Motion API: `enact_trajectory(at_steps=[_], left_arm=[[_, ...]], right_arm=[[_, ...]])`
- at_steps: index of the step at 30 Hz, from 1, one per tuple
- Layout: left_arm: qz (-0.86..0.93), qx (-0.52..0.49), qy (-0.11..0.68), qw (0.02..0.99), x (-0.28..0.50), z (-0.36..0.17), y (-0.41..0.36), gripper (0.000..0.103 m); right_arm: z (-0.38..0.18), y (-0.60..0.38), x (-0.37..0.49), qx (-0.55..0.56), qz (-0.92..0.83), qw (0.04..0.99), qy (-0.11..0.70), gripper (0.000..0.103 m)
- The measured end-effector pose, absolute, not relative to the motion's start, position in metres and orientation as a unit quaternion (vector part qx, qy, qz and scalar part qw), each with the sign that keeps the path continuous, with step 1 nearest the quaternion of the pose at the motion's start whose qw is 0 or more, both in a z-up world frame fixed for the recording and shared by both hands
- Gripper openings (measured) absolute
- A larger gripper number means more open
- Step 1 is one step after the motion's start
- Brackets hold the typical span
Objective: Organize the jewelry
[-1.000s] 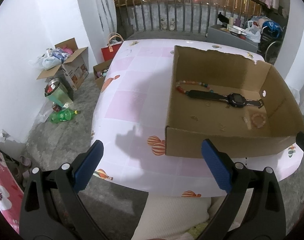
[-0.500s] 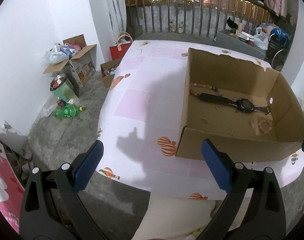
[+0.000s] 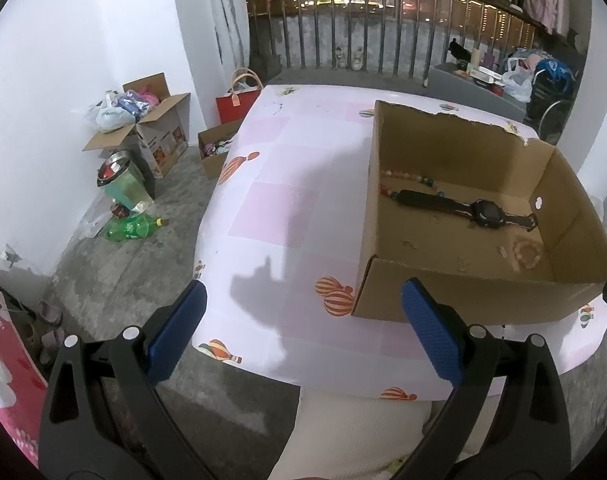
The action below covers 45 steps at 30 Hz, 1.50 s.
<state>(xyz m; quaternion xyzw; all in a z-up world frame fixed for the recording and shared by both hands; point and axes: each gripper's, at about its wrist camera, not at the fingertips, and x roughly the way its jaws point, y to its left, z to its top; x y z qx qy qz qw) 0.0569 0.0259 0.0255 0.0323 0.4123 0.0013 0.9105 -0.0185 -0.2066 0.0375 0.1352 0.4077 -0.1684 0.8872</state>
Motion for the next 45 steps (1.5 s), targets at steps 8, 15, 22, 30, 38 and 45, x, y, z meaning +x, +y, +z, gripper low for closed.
enact_trajectory(at_steps=[8, 15, 22, 30, 38, 45], left_arm=[[-0.03, 0.056, 0.405, 0.912, 0.054, 0.026, 0.023, 0.094], [-0.024, 0.048, 0.403, 0.913, 0.053, 0.026, 0.027, 0.094], [-0.015, 0.039, 0.401, 0.915, 0.052, 0.028, 0.032, 0.094], [-0.011, 0.034, 0.401, 0.915, 0.052, 0.028, 0.035, 0.094], [-0.015, 0.036, 0.403, 0.914, 0.051, 0.027, 0.032, 0.094], [-0.015, 0.036, 0.405, 0.914, 0.05, 0.027, 0.031, 0.094]], right_arm=[[0.039, -0.208, -0.022, 0.138, -0.171, 0.887, 0.407, 0.096], [0.04, -0.21, -0.025, 0.14, -0.175, 0.887, 0.405, 0.096], [0.039, -0.211, -0.025, 0.14, -0.175, 0.887, 0.404, 0.096], [0.04, -0.211, -0.026, 0.14, -0.175, 0.887, 0.403, 0.096], [0.041, -0.211, -0.027, 0.139, -0.173, 0.888, 0.403, 0.096], [0.042, -0.209, -0.027, 0.14, -0.171, 0.887, 0.404, 0.096]])
